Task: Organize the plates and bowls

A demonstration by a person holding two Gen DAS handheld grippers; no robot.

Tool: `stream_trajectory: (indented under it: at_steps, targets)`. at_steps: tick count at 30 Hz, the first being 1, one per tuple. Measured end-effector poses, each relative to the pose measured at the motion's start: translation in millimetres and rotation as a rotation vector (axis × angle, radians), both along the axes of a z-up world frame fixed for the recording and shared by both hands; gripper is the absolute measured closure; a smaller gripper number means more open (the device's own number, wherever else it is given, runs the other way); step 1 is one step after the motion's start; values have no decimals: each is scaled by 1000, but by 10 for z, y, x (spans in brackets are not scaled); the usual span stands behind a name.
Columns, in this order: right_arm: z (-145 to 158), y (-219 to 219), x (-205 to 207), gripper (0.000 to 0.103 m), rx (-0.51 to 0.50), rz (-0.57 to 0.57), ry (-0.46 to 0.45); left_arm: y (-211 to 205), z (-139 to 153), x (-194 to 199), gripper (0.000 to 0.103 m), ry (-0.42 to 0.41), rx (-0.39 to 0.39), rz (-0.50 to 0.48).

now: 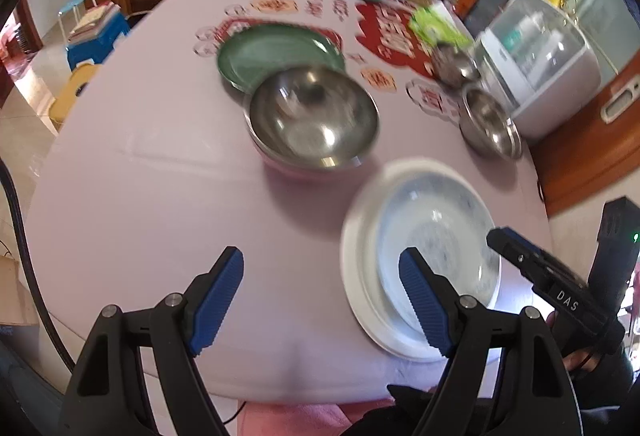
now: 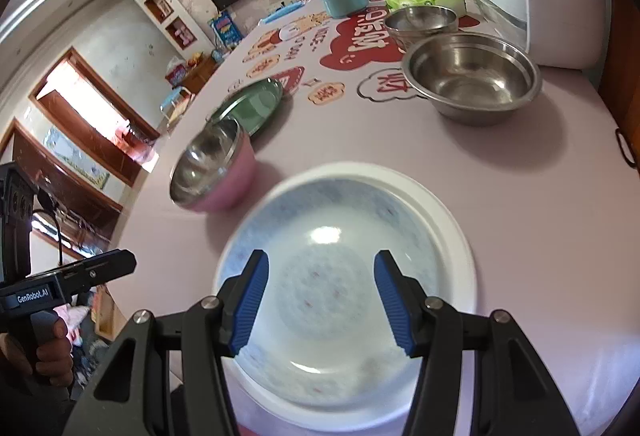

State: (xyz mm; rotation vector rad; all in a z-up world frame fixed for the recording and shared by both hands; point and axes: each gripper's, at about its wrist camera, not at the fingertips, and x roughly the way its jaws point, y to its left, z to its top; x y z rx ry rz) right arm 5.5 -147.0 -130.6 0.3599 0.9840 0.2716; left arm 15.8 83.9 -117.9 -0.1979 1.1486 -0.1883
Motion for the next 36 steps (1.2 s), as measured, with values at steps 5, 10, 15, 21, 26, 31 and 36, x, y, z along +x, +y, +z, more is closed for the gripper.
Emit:
stream_trajectory:
  at_steps: [5, 10, 15, 21, 26, 31, 36]
  targets:
    - [78, 123, 128, 48, 12, -28, -15, 259, 206, 213, 24, -62, 4, 22]
    - [173, 259, 292, 48, 30, -92, -37, 501, 356, 477, 24, -99, 10, 3]
    - [258, 394, 448, 48, 40, -127, -62, 709, 489, 766, 24, -138, 11, -23]
    - [305, 574, 698, 48, 60, -157, -72, 878, 547, 1092, 24, -155, 25, -50]
    - [294, 708, 917, 48, 51, -163, -59, 1021, 511, 1394, 24, -154, 40, -73]
    - [264, 800, 1192, 48, 53, -186, -45, 1175, 375, 1726, 24, -128, 39, -81]
    - [197, 886, 1464, 48, 21, -188, -25, 1276, 172, 1970, 24, -99, 34, -84]
